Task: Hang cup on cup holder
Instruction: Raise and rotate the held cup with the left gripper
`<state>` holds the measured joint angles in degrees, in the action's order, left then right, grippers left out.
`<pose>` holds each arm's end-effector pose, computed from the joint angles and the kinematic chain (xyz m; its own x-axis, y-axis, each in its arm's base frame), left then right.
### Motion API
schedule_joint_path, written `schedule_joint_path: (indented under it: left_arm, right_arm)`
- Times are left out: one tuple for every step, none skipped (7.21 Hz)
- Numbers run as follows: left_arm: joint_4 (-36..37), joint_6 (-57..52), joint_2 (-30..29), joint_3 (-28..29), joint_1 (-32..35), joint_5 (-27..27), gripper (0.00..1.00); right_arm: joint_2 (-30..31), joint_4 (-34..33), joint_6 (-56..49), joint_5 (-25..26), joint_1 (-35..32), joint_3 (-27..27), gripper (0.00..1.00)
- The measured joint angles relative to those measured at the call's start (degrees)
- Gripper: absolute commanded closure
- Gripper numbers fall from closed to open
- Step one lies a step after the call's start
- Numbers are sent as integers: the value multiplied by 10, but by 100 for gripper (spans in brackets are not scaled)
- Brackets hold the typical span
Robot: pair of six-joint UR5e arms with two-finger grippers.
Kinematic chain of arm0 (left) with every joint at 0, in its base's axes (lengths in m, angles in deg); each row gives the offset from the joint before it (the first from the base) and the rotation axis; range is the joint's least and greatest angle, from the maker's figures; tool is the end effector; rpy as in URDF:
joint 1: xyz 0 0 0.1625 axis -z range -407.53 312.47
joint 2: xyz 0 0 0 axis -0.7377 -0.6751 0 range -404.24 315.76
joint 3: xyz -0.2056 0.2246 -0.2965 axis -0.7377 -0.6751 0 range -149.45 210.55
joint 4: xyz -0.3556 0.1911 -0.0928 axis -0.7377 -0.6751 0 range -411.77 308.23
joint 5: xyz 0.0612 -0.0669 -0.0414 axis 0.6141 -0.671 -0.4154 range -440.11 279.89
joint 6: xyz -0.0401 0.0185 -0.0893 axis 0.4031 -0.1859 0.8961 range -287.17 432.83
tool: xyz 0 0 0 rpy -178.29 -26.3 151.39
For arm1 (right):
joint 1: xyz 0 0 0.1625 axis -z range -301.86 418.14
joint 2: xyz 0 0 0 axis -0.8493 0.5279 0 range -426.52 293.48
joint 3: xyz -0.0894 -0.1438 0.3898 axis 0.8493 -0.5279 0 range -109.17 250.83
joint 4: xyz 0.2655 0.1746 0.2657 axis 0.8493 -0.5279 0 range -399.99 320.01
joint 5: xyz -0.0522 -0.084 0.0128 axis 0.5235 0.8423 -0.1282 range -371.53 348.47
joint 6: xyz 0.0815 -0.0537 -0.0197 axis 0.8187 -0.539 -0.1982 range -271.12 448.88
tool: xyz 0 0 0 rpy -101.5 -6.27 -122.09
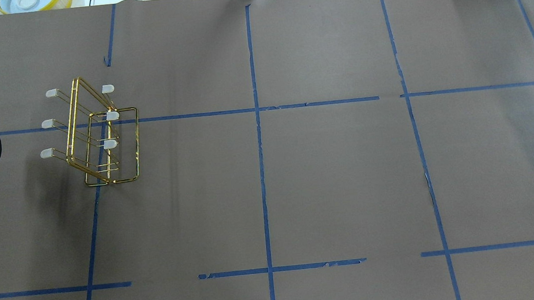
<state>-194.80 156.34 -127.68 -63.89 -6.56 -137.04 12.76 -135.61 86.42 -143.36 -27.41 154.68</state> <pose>0.2325 -0.4506 0.5744 0.5713 -0.3707 -0.7323 0.8099 0.3995 0.4296 0.0225 -0.5718 0.6248 0.7398 -0.0883 0.6670 0.1095 0.9939 0.0102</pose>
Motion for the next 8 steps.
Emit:
schedule_joint_path:
  left_arm:
    - [-42, -6, 12, -33, 13, -17, 100]
    - [-103, -7, 18, -55, 34, -39, 100]
    - [-162, 5, 26, -72, 47, -55, 100]
    - [-211, 44, 35, -84, 54, -62, 100]
    - [-252, 100, 40, -90, 56, -64, 100]
    - [-282, 166, 41, -94, 56, -64, 100]
    - [-298, 249, 42, -97, 55, -62, 100]
    - [-308, 333, 42, -99, 53, -60, 100]
  right_arm:
    - [0, 0, 0, 0, 0, 0, 0]
    - [0, 0, 0, 0, 0, 0, 0]
    - [0, 0, 0, 0, 0, 0, 0]
    - [0, 0, 0, 0, 0, 0, 0]
    - [0, 0, 0, 0, 0, 0, 0]
    - [0, 0, 0, 0, 0, 0, 0]
    - [0, 0, 0, 0, -1, 0, 0]
    - [0, 0, 0, 0, -1, 0, 0]
